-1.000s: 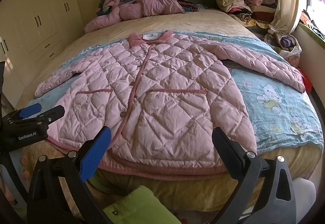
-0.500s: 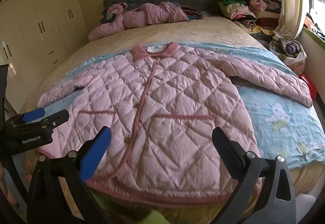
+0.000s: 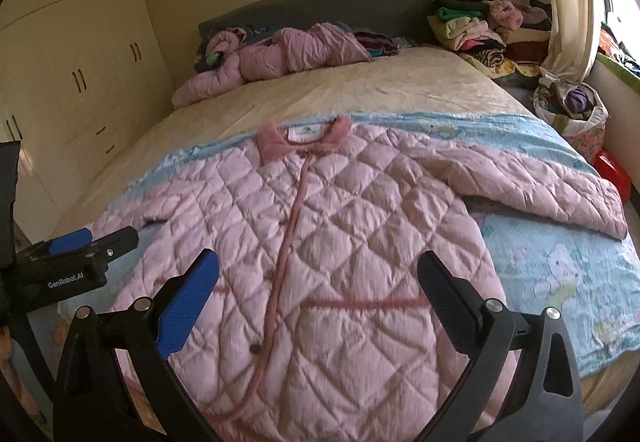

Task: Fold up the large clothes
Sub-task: 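Move the right tool toward the jacket sleeve beyond the right tool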

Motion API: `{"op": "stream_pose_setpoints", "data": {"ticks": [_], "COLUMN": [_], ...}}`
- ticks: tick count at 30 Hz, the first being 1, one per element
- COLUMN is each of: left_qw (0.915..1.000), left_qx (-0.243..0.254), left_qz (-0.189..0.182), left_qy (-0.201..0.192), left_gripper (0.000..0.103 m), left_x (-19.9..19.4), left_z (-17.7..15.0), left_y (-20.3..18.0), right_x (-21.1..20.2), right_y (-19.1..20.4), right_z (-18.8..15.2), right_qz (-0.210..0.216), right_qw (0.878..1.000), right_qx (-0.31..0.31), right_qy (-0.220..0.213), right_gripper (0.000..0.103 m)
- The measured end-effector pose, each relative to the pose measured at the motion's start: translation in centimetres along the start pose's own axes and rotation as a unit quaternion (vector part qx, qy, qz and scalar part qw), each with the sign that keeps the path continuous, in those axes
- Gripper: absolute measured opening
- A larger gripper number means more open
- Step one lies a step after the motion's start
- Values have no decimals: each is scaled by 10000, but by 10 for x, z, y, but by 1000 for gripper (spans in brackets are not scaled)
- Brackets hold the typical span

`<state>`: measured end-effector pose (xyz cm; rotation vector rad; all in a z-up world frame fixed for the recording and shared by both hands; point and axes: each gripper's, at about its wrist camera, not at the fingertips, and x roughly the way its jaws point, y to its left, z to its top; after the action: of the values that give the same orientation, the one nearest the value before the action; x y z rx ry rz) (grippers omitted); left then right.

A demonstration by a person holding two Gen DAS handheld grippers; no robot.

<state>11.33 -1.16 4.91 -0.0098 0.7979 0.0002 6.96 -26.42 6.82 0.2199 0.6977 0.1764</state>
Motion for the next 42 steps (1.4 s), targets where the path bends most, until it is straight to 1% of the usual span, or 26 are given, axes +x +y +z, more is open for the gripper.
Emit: {"op": "stream_pose_setpoints", "data": {"ticks": [9,18,21,24,29,32,34,35,36,37,38,40,42], "left_qw": [9997,9991,9981,9976,9975,9971,9961,9956,9955,9957,9959,9965,9972], "left_qx": [154,343,465,549,369,255,106,56,31,34,93,159,216], "left_qz": [11,-188,-345,-373,-475,-553,-724,-782,-795,-784,-773,-699,-648], "left_qy": [-185,-191,-212,-187,-383,-464,-488,-511,-510,-496,-464,-422,-308], "left_gripper": [94,94,94,94,94,94,94,94,94,94,94,94,94], "left_x": [6,27,34,44,54,60,69,73,77,82,90,102,119], "left_z": [54,103,121,142,178,190,195,195,196,196,194,190,183], "left_y": [-19,-47,-60,-69,-76,-80,-82,-84,-86,-89,-95,-102,-110], "right_x": [9,12,14,17,21,25,31,35,39,43,47,55,64], "right_y": [-11,-31,-43,-59,-90,-116,-133,-146,-154,-163,-174,-195,-214], "right_z": [44,89,108,130,170,187,191,192,191,190,187,179,170], "right_qz": [106,138,127,125,-52,-211,-343,-522,-575,-630,-808,-992,-1043], "right_qw": [9995,9976,9963,9946,9906,9863,9839,9817,9805,9794,9775,9737,9697], "right_qx": [211,430,585,772,1090,1359,1487,1606,1666,1721,1783,1920,2114], "right_qy": [-211,-531,-623,-688,-819,-911,-932,-883,-868,-848,-788,-725,-637], "right_gripper": [99,99,99,99,99,99,99,99,99,99,99,99,99]}}
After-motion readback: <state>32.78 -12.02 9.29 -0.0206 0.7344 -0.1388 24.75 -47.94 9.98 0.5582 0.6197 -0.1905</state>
